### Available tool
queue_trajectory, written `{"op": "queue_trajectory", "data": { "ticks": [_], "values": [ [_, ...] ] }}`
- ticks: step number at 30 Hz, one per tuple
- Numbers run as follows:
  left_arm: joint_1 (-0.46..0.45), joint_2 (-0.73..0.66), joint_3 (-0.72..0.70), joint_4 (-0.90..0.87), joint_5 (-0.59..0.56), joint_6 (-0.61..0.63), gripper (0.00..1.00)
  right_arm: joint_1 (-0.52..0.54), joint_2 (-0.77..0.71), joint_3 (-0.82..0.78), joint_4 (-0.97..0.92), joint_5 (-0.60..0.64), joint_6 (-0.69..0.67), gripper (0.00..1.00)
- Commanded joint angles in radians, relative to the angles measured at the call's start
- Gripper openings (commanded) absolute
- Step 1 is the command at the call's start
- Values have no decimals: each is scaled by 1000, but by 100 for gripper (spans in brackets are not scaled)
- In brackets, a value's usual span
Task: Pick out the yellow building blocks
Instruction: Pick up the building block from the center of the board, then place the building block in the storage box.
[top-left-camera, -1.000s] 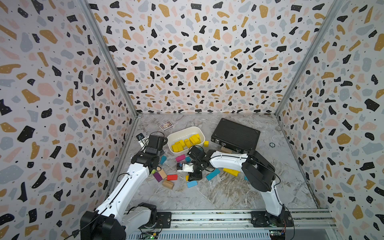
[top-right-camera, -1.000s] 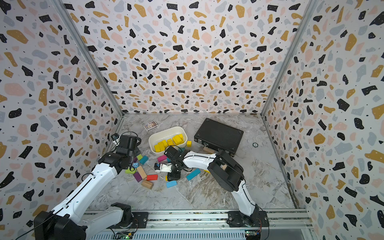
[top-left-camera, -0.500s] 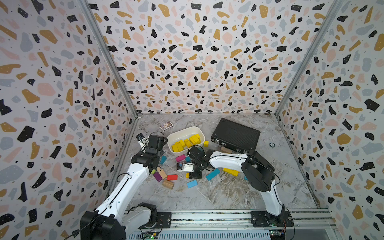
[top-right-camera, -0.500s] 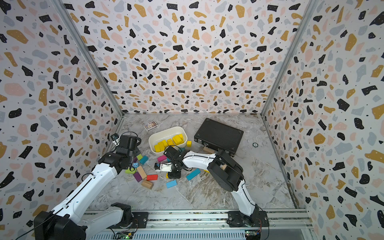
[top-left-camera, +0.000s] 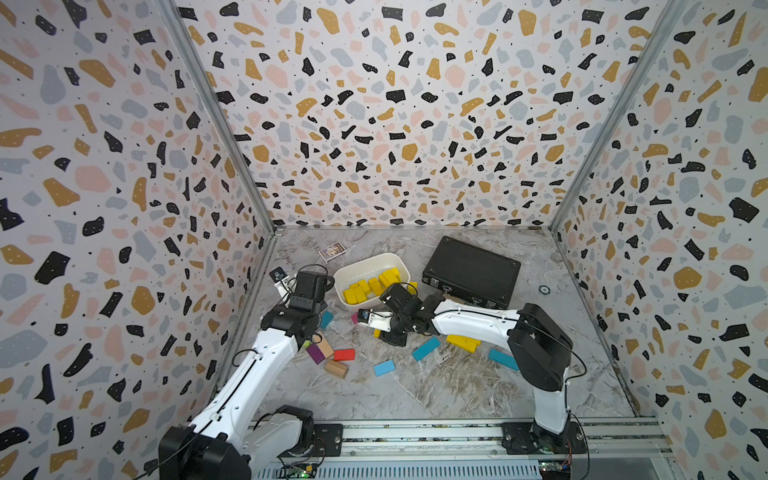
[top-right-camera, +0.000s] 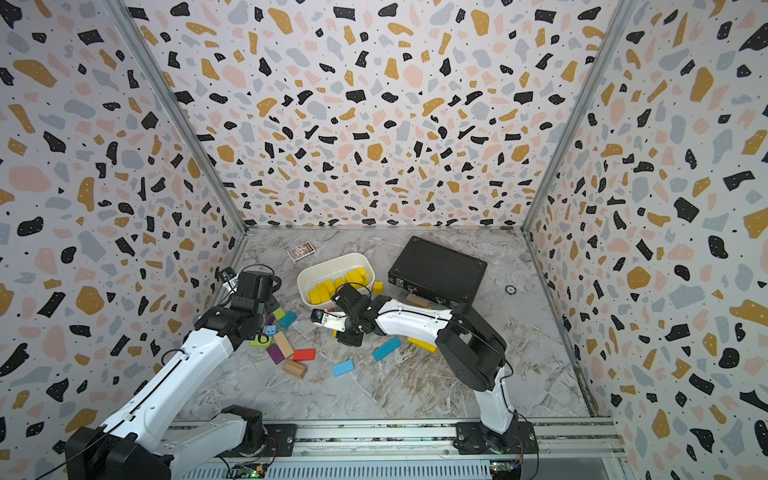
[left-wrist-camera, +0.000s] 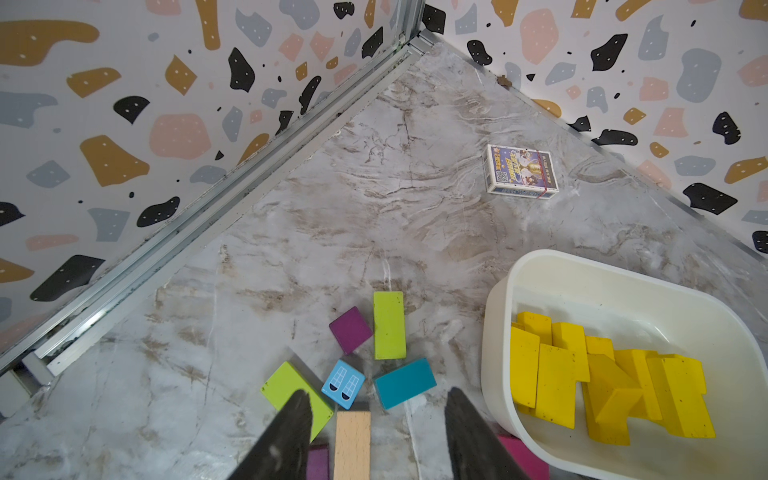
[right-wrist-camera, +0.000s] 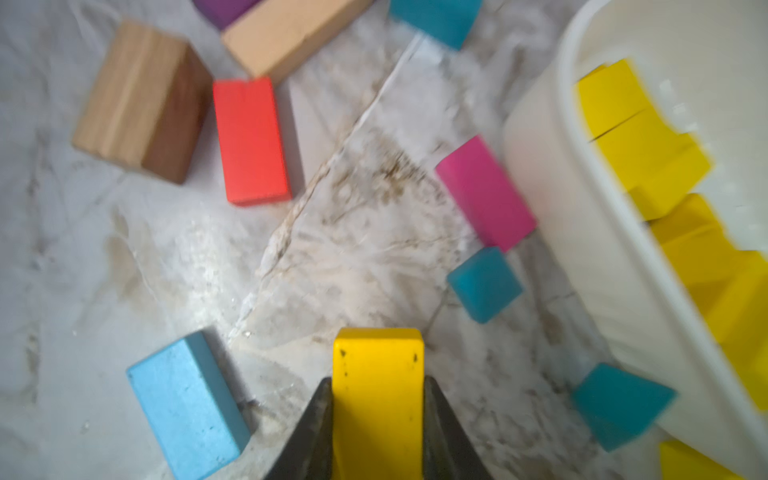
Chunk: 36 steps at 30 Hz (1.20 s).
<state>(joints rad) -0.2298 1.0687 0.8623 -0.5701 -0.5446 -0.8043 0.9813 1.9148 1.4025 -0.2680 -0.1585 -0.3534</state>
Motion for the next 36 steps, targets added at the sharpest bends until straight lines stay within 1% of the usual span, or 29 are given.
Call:
{"op": "queue_trajectory", "data": {
  "ticks": [1,3,6,11,14,20,24,28,31,36],
  "values": [
    [6,-15,-16,13,-21,-3,53,-34,-43,-6,152,36,182,12],
    [6,-14,-17,13,-17,-2,53,-47,-27,15,198,62,261,11],
    [6,-15,-15,13,-11,-2,53,-54,29,88,208,111,333,12],
    [6,-19,-10,12,-3,-4,53,-62,146,225,159,194,376,12],
    [6,-26,-14,10,-5,-3,53,-73,197,295,140,217,403,12],
    [6,-30,-21,17,-6,-3,52,-88,287,401,147,226,457,12],
    [7,-29,-19,16,-4,0,53,-97,353,472,145,204,510,13],
    [6,-29,-20,15,-1,-1,52,-100,395,503,145,196,537,13],
    [6,-29,-22,15,-2,0,53,-99,404,497,149,193,545,17],
    [7,-23,-21,19,1,1,53,-100,397,487,140,188,543,32]
  ]
}}
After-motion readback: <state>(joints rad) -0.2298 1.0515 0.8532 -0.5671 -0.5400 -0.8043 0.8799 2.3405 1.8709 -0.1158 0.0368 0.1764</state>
